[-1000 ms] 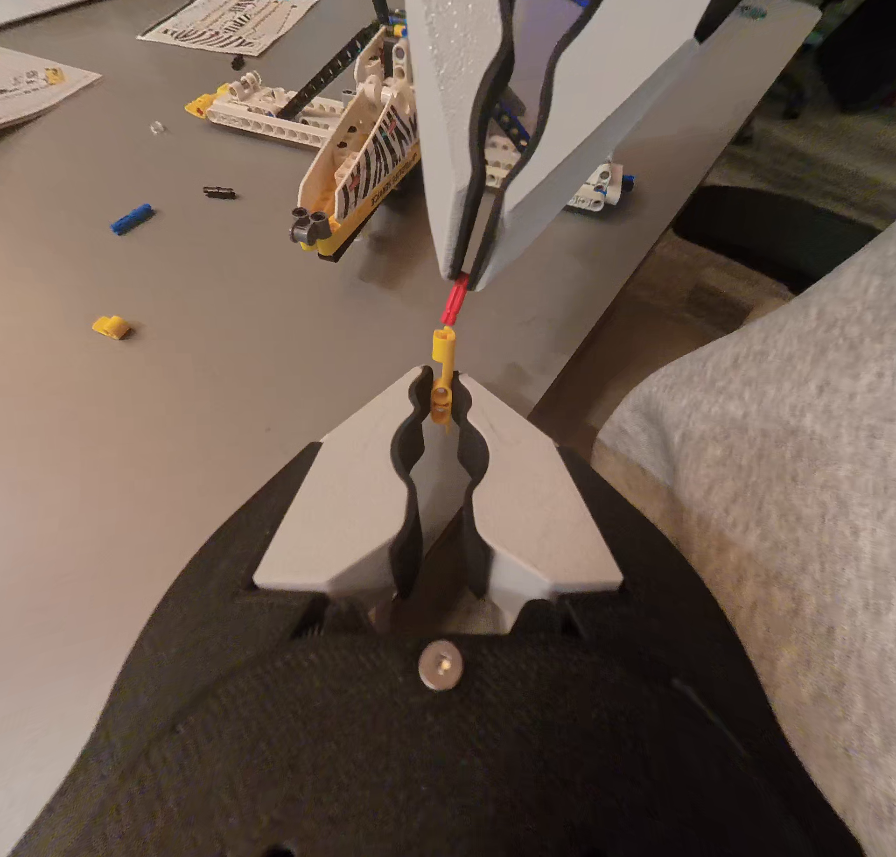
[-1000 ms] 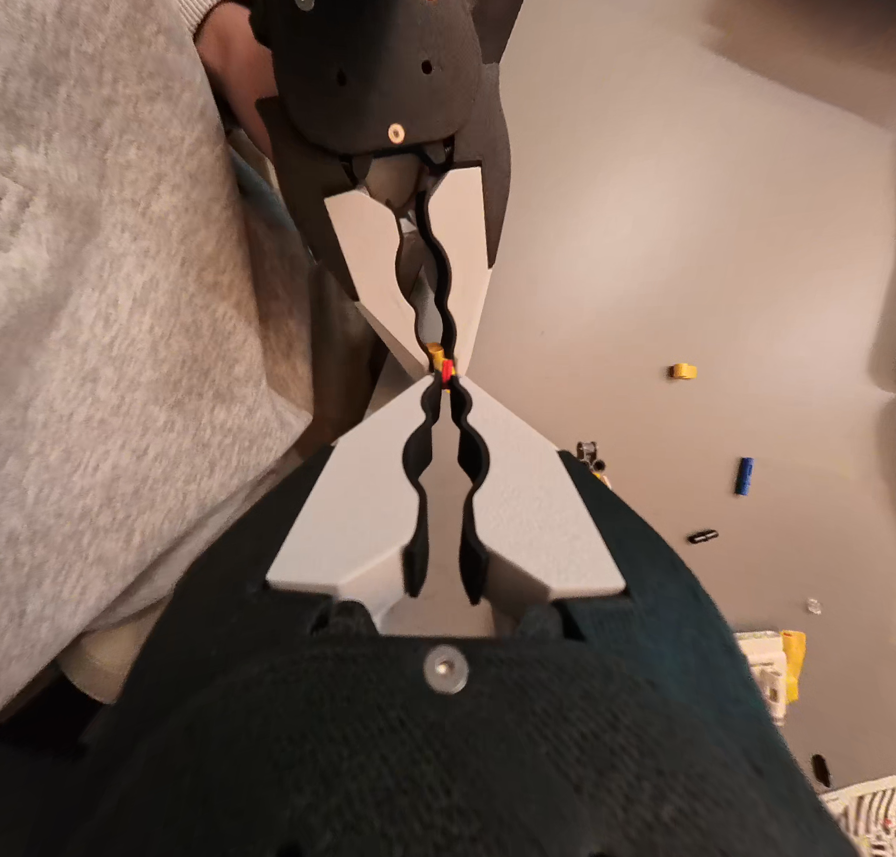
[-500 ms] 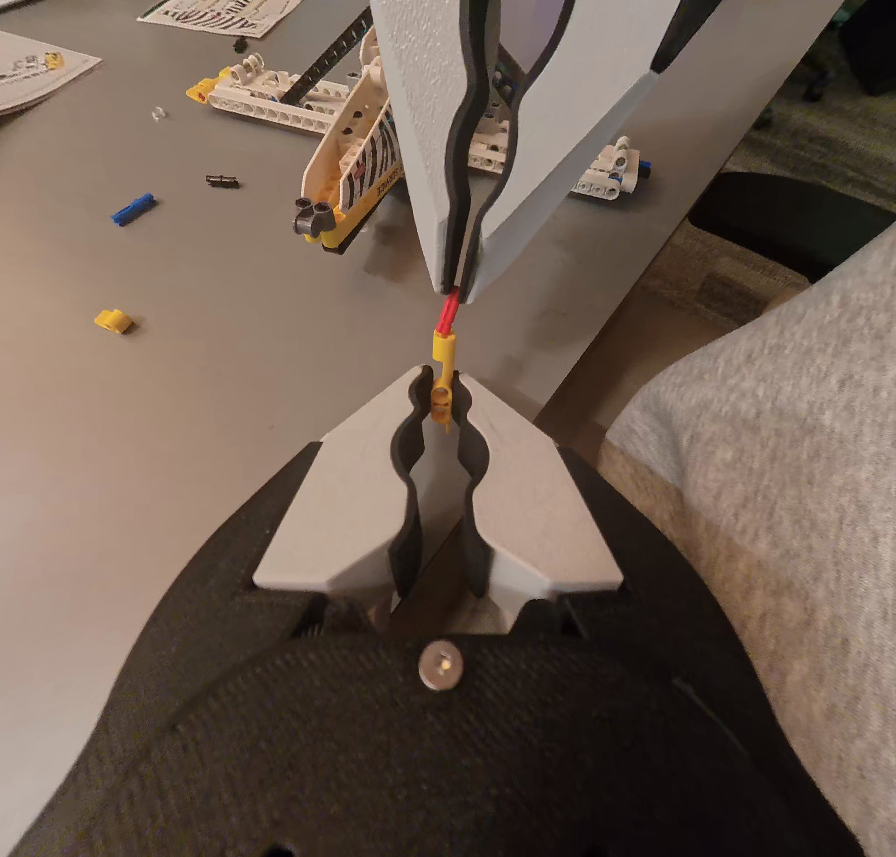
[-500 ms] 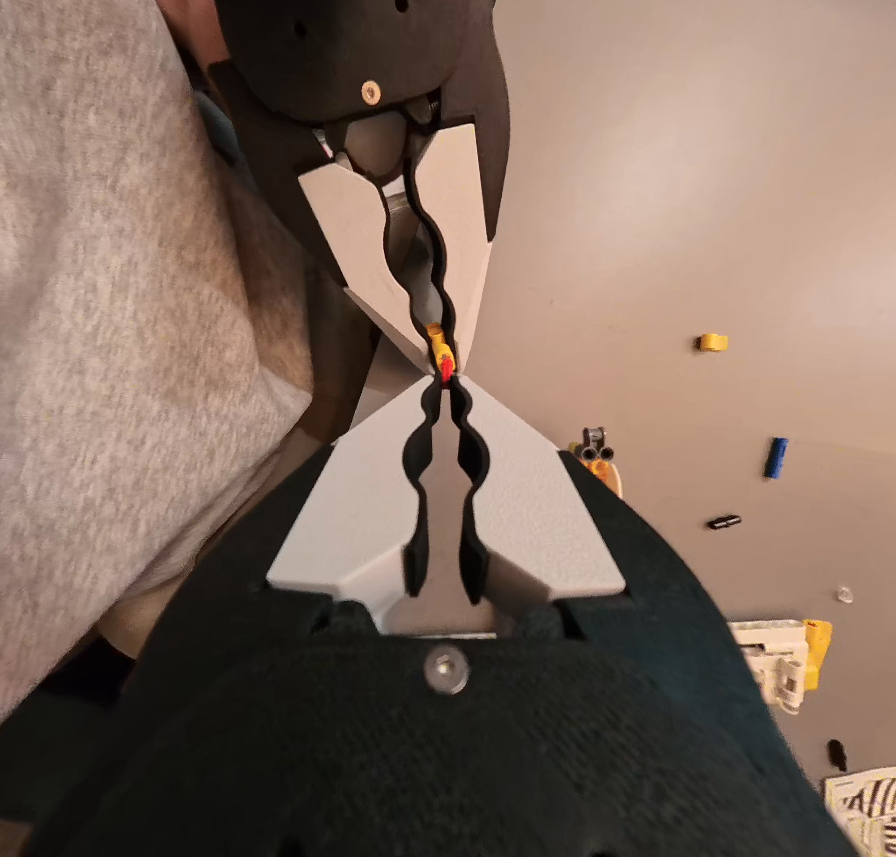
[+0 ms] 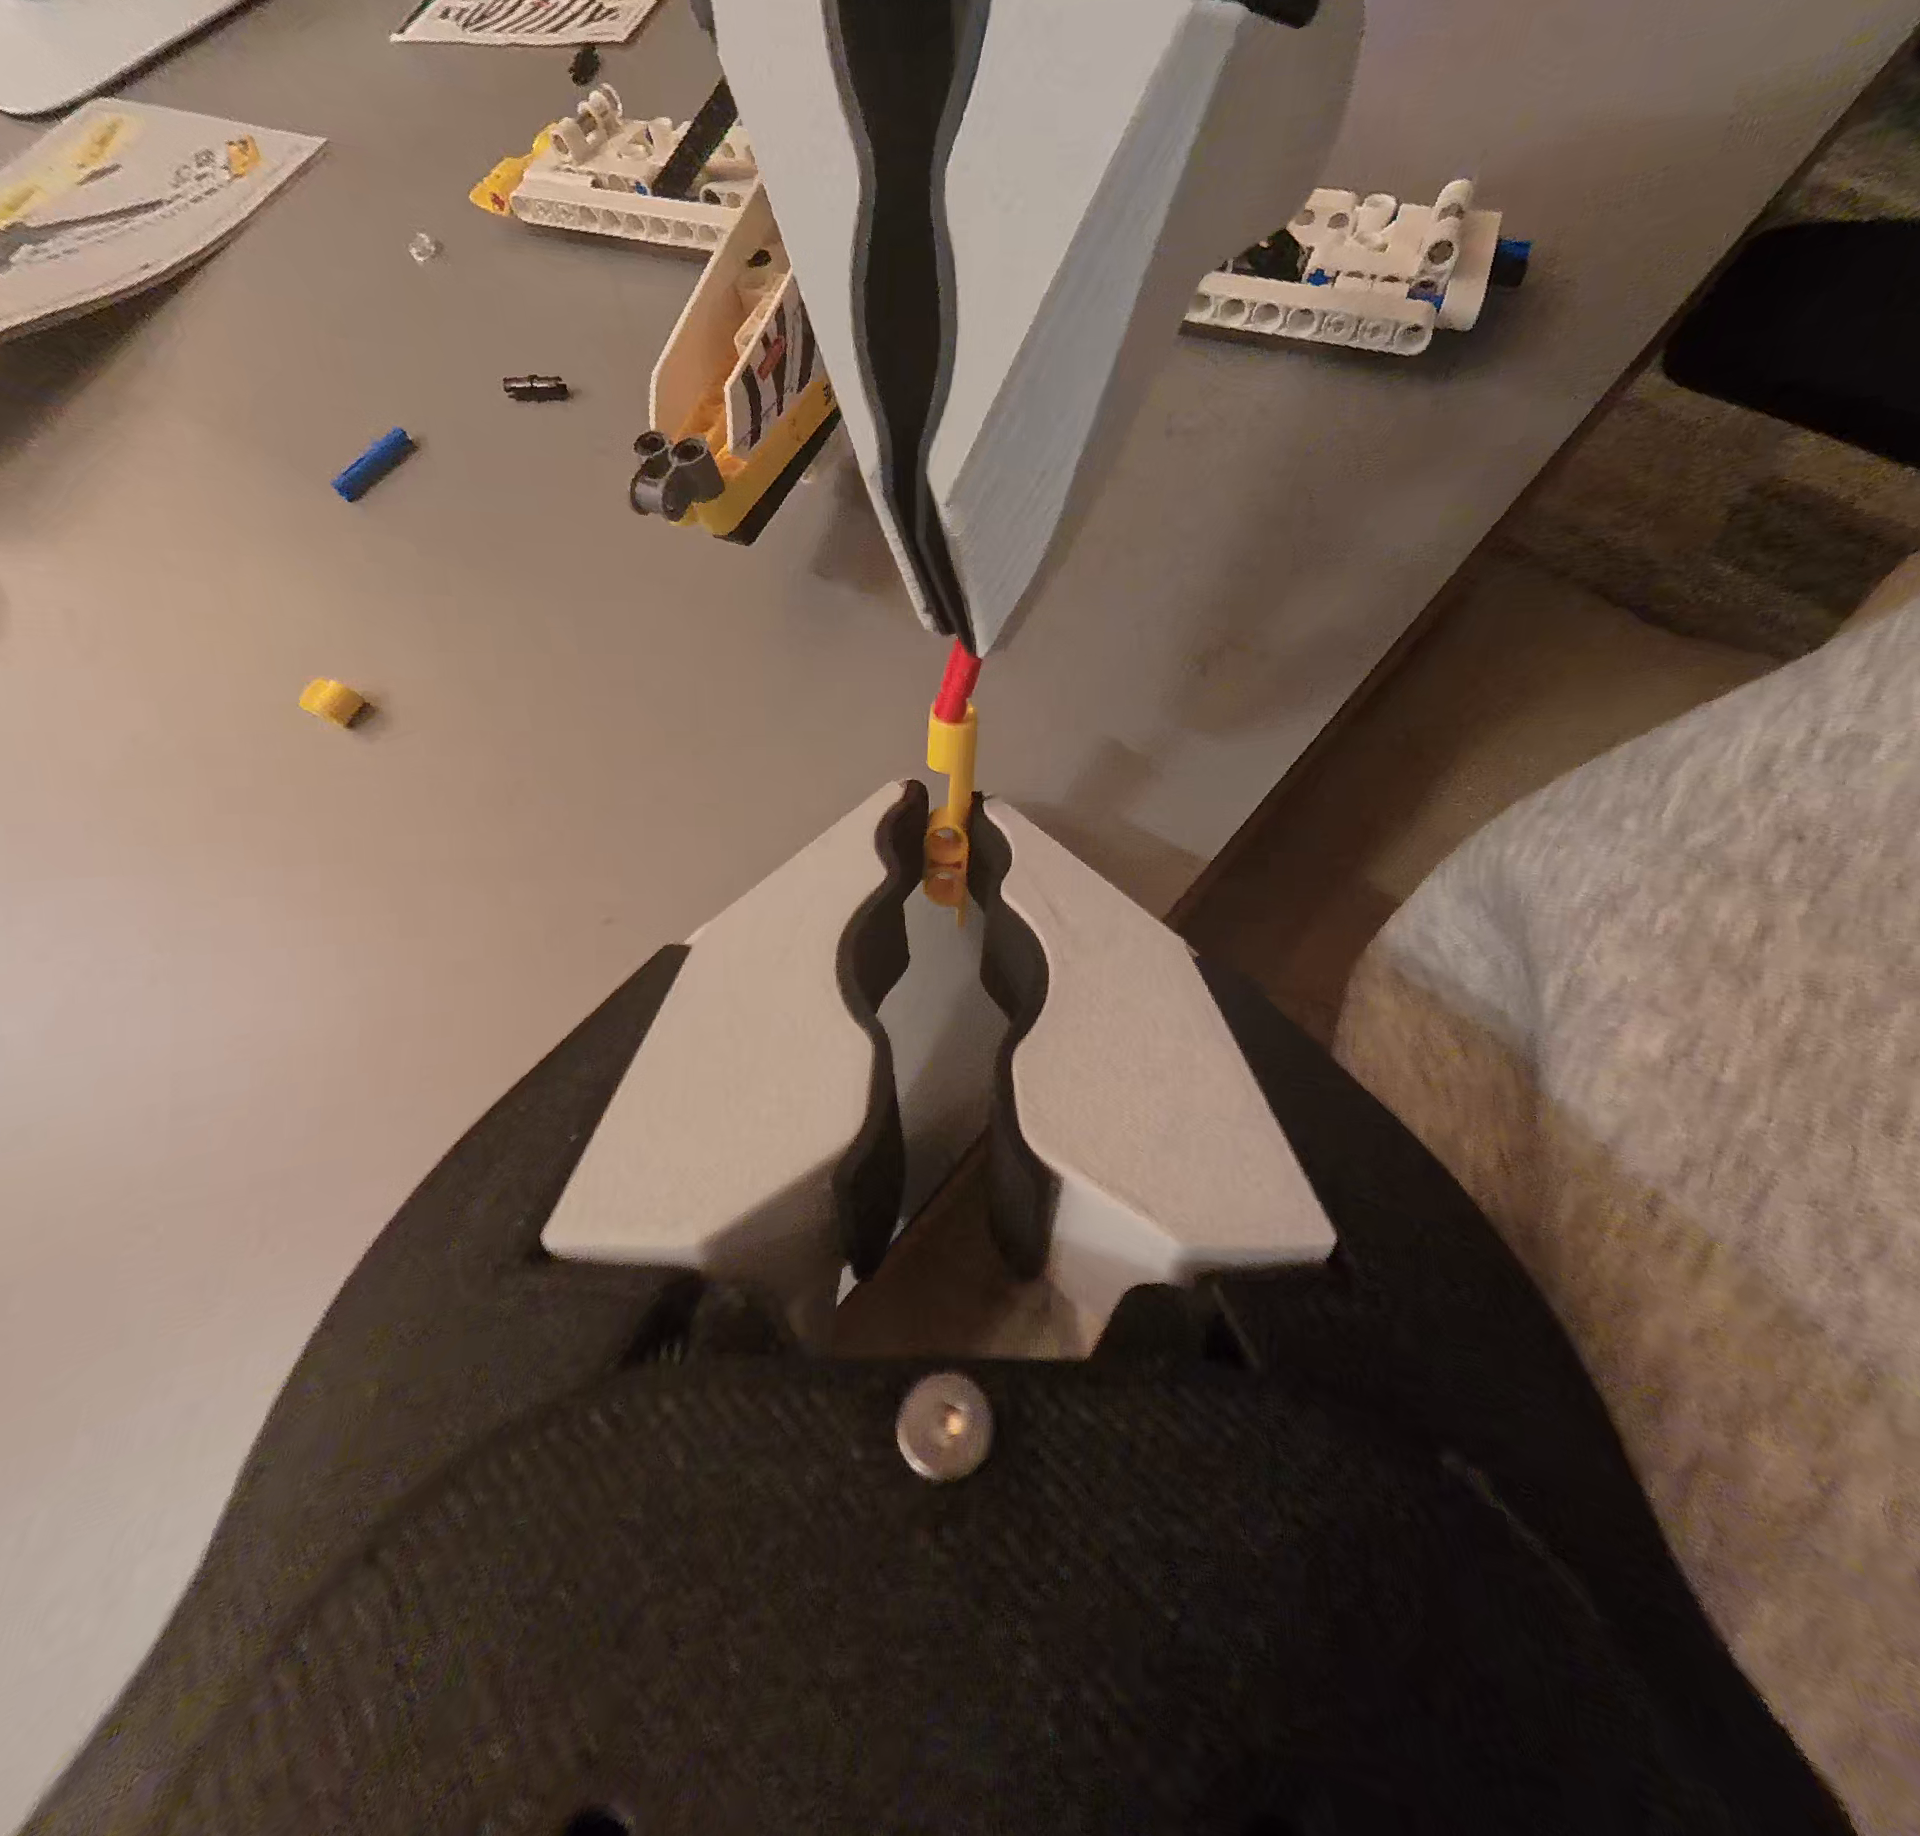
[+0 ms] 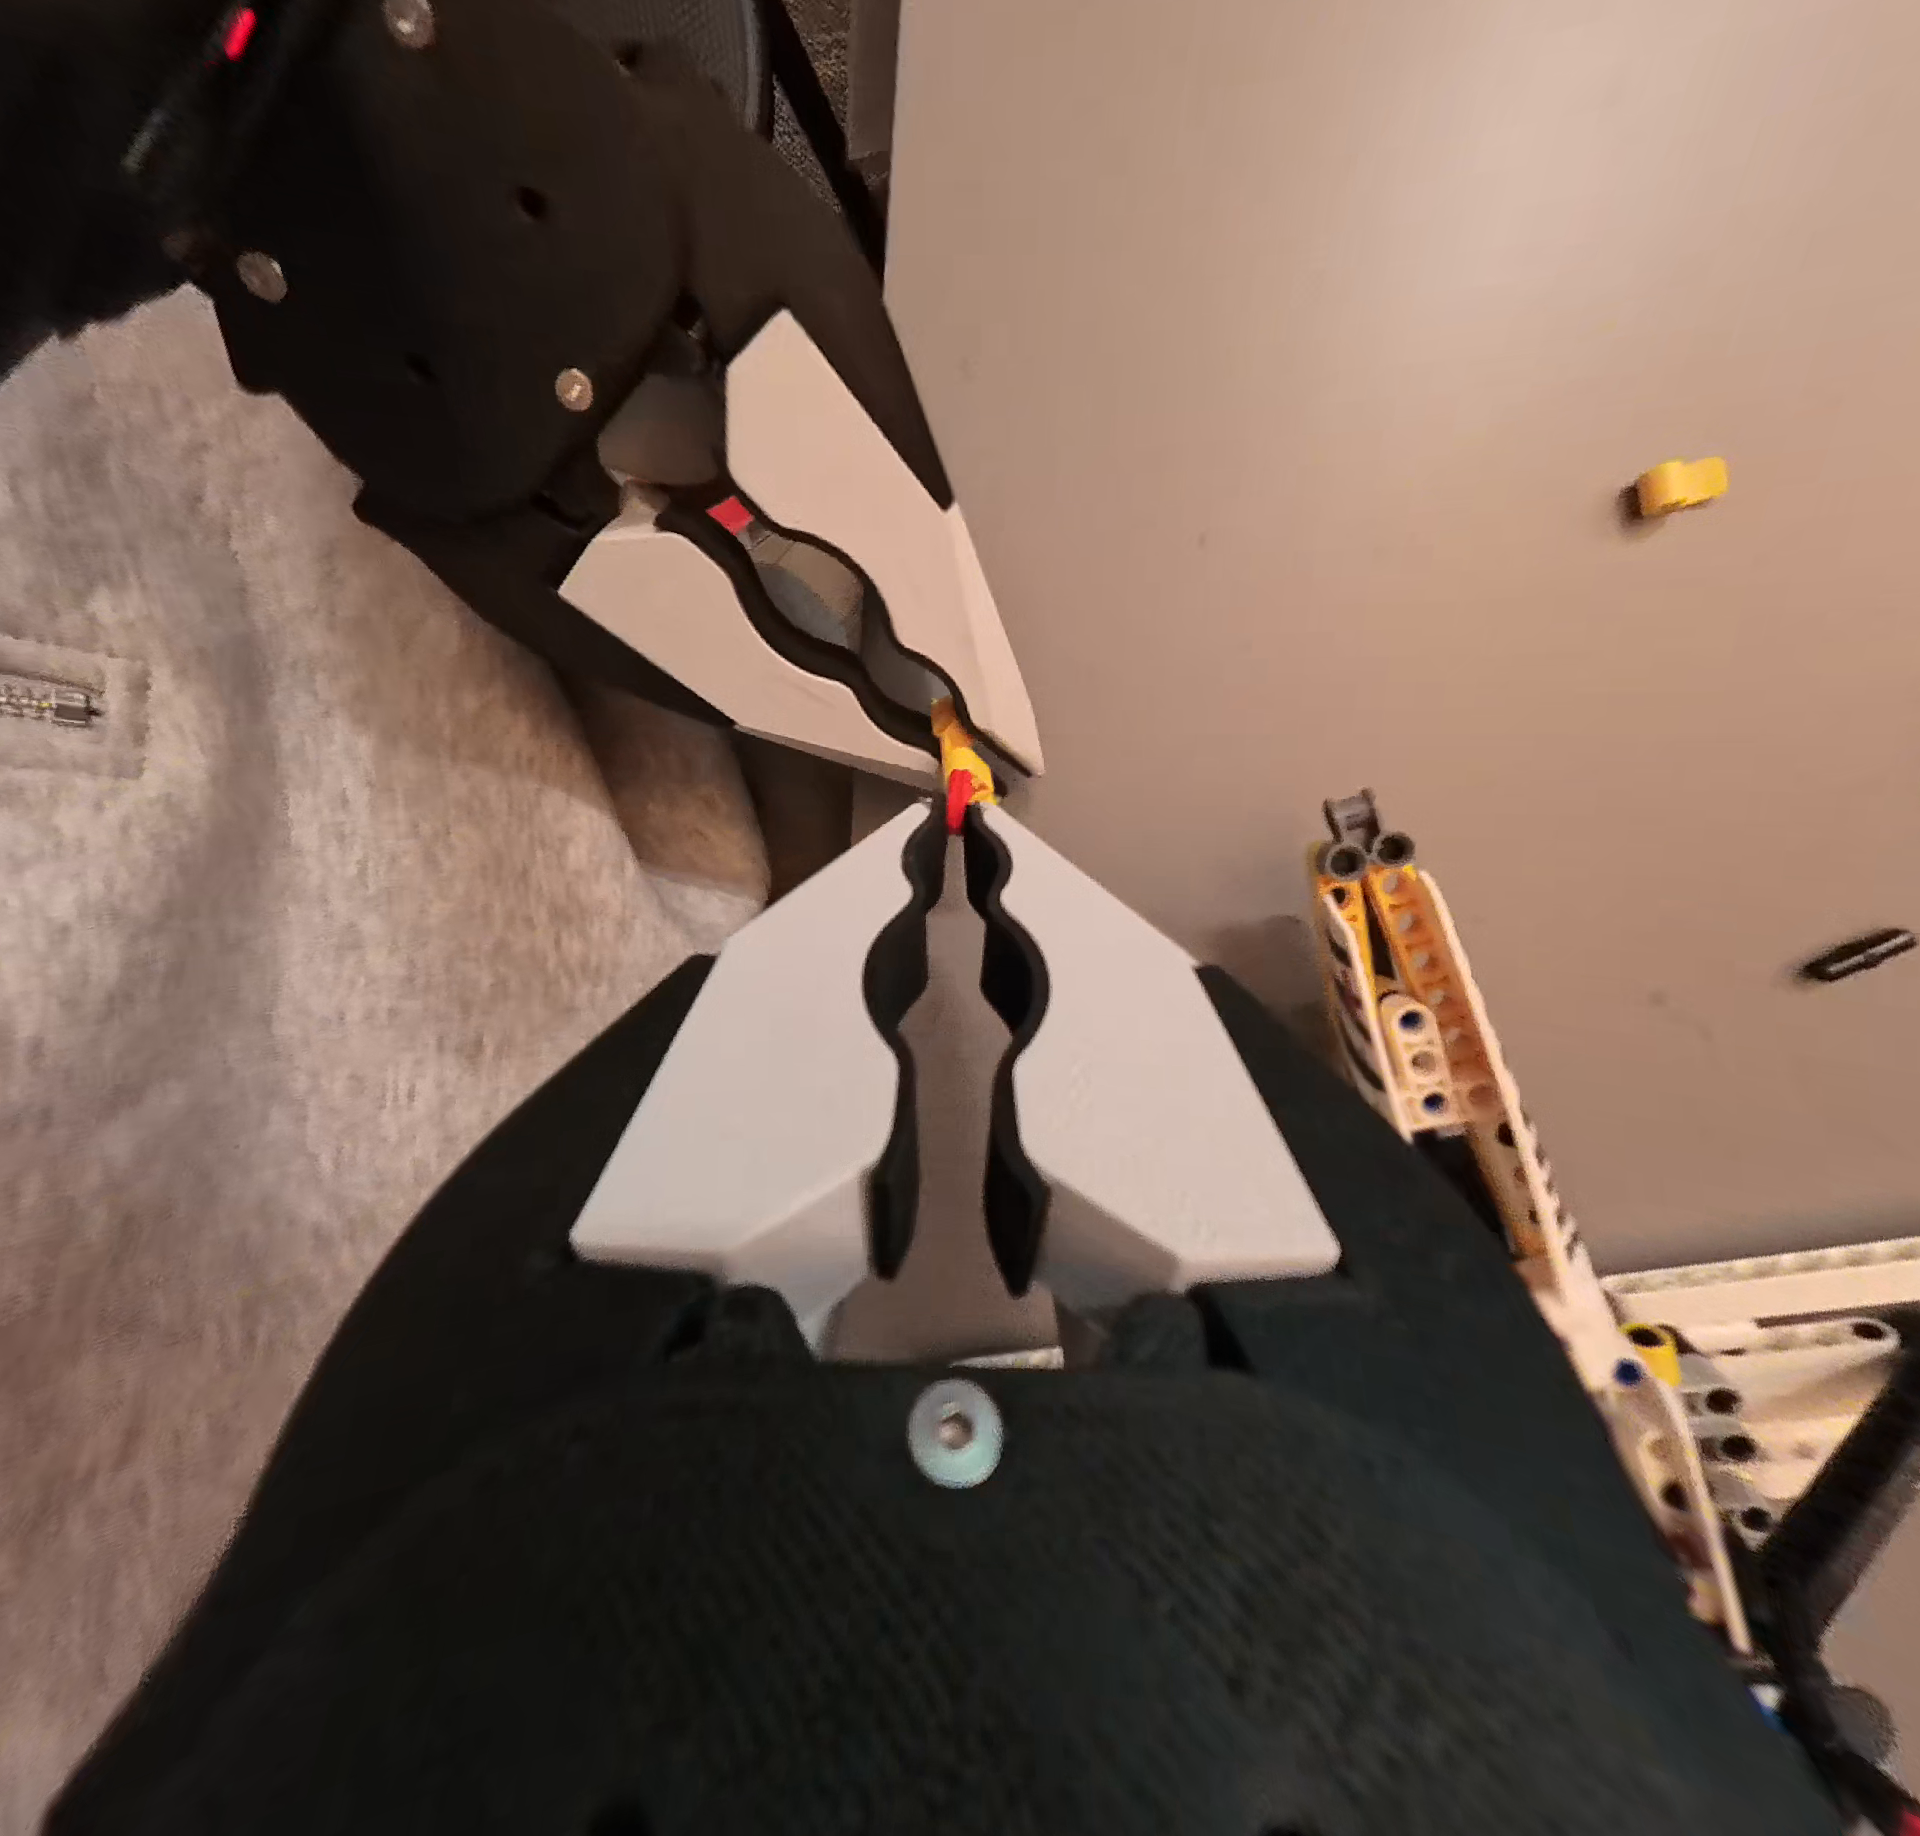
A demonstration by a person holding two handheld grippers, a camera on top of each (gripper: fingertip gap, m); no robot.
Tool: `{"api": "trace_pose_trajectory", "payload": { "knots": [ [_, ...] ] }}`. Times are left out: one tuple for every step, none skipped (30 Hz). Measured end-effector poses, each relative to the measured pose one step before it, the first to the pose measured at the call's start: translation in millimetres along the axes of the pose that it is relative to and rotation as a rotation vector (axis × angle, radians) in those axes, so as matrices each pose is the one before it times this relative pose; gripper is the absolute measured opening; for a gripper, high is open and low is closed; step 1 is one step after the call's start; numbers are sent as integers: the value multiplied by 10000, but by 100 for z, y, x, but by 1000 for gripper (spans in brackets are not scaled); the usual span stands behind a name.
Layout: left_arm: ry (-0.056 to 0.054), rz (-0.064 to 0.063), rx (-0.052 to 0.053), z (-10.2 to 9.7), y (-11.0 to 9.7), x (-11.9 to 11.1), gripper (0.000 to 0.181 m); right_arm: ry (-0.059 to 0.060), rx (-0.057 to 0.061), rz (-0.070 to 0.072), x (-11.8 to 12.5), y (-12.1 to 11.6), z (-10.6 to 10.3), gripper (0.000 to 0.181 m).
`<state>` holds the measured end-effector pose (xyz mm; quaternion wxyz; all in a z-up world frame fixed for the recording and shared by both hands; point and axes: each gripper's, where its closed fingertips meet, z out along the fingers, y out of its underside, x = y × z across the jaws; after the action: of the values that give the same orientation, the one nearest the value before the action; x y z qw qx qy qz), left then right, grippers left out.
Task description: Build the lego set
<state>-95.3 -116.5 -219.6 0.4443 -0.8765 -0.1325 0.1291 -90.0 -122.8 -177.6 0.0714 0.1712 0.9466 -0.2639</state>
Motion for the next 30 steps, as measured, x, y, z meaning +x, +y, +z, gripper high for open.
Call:
{"api": "trace_pose_trajectory", "payload": {
  "knots": [
    [-98,119,-62,58,28,39,5,-51,17,163,6,109,15,1],
    [-122,140,-64,69,34,29,5,-61,-2,210,6,133,10,1],
    [-103,133,-72,72,19,57,5,-72,15,211,-7,107,7,1],
    [-95,133,-55,70,-3,75,5,-43,3,168,45,124,-10,1],
    [-88,103,-42,53,-6,39,5,-31,-12,142,47,156,-5,1],
    [-48,72,-46,74,1,73,5,-49,-1,118,3,131,6,1],
    [-48,61,-32,62,5,49,5,-36,-2,100,21,145,14,1],
    [-57,60,-6,25,-35,2,5,-32,1,118,42,128,0,1],
    [-31,59,-12,22,-35,19,5,-72,33,122,-13,87,-6,1],
    [-11,21,-8,29,-23,42,5,-73,13,90,-18,101,19,1],
    [-37,34,-26,24,-18,0,5,-37,28,60,16,77,-2,1],
    [-49,79,-28,15,-12,4,5,-48,38,79,7,38,-15,1],
    [-52,67,-27,20,-7,11,5,-55,28,81,-30,25,-23,1],
    [-63,55,-41,9,-10,-7,5,-14,21,48,24,9,-27,1],
    [-72,101,-40,16,-9,-4,5,7,-12,14,24,38,-18,1],
    [-59,108,-35,5,-5,2,5,-2,-25,-5,-12,32,-11,1],
    [-46,69,-29,13,-16,5,5,16,-26,-14,-7,12,-25,1],
    [-36,58,-27,22,-6,8,5,19,-41,-21,-2,21,-15,1],
    [-25,47,-19,9,-13,20,5,-13,-44,-23,-53,14,-21,1],
    [-14,30,-17,12,-23,28,5,-14,-39,-10,-14,10,-16,1],
    [-22,33,-16,6,-4,10,5,-35,-23,11,-22,-8,-11,1],
    [-19,41,-11,2,9,6,5,-41,-24,24,6,-12,-5,1],
    [-13,22,-4,1,6,-10,5,-41,-30,31,5,0,-1,1],
    [-3,0,0,2,7,8,5,-39,-27,34,-14,-14,-9,1],
    [-1,-4,-4,2,6,-8,5,-6,-37,5,15,-8,4,1],
    [-6,15,3,-7,-4,-1,5,13,-48,-12,24,16,4,1],
    [-3,8,1,2,6,2,5,2,-17,-17,-1,-6,9,1],
    [0,21,9,-10,8,-1,5,11,-11,-11,35,15,-1,1],
    [10,-3,22,0,3,-3,5,3,20,12,47,-1,14,1],
    [27,-11,28,0,9,2,5,-12,66,24,50,-25,12,1]
  ]
}}
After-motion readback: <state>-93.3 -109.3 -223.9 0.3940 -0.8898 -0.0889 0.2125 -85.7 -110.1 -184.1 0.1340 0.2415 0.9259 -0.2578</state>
